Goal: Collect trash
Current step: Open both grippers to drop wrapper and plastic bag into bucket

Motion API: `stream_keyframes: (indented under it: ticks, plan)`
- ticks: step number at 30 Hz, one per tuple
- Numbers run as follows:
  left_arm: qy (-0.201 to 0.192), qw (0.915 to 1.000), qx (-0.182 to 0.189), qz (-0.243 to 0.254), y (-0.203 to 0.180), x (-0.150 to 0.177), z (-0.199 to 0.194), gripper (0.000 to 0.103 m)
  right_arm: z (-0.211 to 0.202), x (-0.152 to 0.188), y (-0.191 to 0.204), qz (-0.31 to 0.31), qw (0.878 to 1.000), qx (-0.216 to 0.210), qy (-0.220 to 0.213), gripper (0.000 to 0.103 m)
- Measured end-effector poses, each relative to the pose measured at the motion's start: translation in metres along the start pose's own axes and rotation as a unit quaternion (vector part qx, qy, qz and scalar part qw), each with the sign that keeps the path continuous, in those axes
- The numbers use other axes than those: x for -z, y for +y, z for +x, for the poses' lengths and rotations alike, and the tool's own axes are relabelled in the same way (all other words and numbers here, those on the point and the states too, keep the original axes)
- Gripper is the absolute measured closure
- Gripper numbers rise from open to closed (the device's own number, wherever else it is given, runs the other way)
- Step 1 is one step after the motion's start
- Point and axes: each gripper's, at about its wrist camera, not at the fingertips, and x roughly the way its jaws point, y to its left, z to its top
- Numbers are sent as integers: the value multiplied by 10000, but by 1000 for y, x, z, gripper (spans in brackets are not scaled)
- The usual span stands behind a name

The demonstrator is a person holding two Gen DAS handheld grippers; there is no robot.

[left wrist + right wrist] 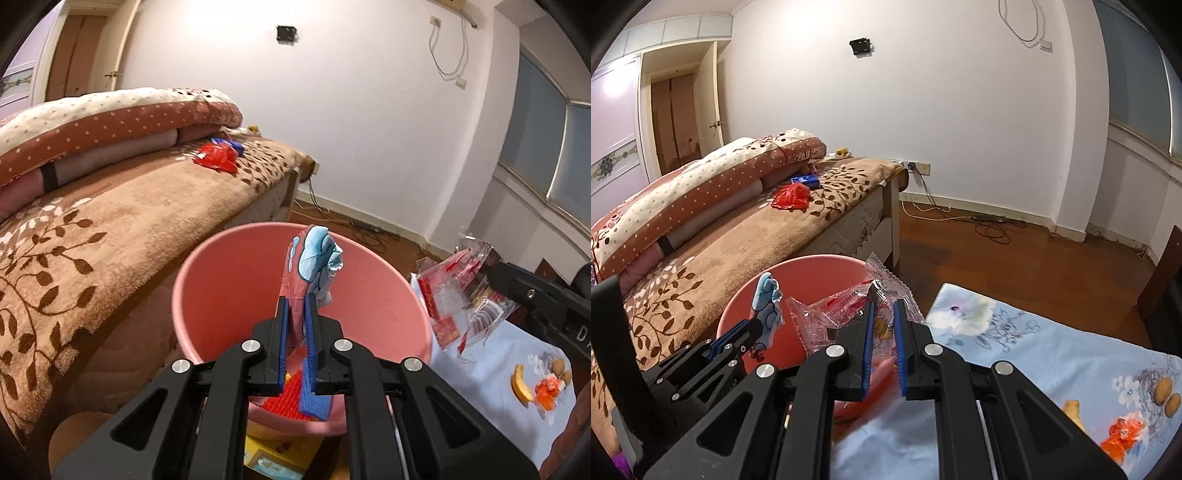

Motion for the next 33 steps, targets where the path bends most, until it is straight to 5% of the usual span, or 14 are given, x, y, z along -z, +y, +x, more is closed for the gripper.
stream_keyframes:
  ticks: [27, 33]
  plan:
    - [195, 9998, -30, -59, 19, 3, 26, 94, 55, 13, 42, -841, 9958, 36, 367, 85]
    - [191, 9998, -68, -53, 19, 3, 28, 78, 54, 14, 41, -836, 9959, -29, 344, 68]
